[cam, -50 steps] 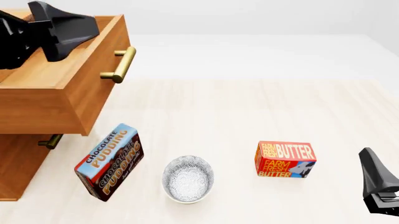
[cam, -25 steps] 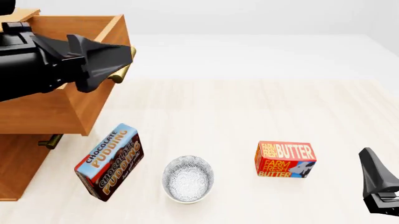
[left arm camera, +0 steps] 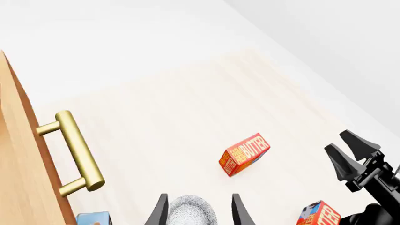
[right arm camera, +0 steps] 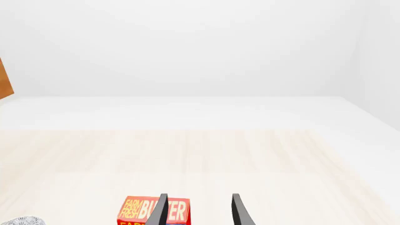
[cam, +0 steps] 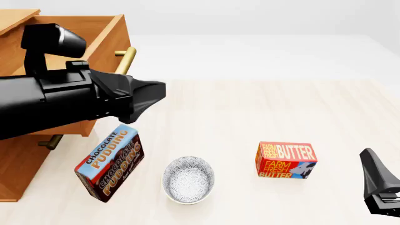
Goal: Put the bowl in the top drawer of the cabinet.
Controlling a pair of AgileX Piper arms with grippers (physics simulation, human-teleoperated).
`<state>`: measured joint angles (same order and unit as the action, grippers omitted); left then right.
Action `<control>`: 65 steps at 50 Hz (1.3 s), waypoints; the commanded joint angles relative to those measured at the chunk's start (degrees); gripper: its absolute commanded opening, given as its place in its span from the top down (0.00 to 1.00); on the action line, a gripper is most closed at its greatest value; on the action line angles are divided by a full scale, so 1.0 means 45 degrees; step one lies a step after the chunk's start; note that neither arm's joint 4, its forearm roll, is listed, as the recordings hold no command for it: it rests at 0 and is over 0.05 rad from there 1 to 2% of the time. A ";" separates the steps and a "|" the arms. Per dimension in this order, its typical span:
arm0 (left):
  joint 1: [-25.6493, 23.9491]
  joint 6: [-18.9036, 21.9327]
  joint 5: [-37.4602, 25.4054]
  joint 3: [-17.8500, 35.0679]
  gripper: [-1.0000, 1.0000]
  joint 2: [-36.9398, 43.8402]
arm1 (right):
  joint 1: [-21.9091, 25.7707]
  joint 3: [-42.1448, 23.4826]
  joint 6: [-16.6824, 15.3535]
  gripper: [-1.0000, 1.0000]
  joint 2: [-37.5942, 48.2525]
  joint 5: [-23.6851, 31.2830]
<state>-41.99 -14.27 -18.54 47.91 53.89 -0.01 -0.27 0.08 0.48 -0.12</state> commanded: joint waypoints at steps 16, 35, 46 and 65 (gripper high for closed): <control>-0.0334 -0.0744 0.1511 -0.1009 0.00 0.1644 | -0.0001 0.0006 -0.0002 0.00 -0.0010 0.0003; -0.0175 -0.1080 0.2494 -0.1590 0.00 0.2894 | 0.0001 0.0006 -0.0004 0.00 -0.0009 0.0003; -0.0249 -0.1257 0.2935 -0.1912 0.00 0.3470 | 0.0000 0.0006 -0.0001 0.00 -0.0009 0.0003; -0.0051 -0.1395 0.3691 -0.2302 0.00 0.4469 | 0.0002 0.0006 -0.0001 0.00 -0.0010 0.0003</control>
<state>-42.72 -19.89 -3.86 38.59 72.03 -0.01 -0.27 0.08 0.48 -0.12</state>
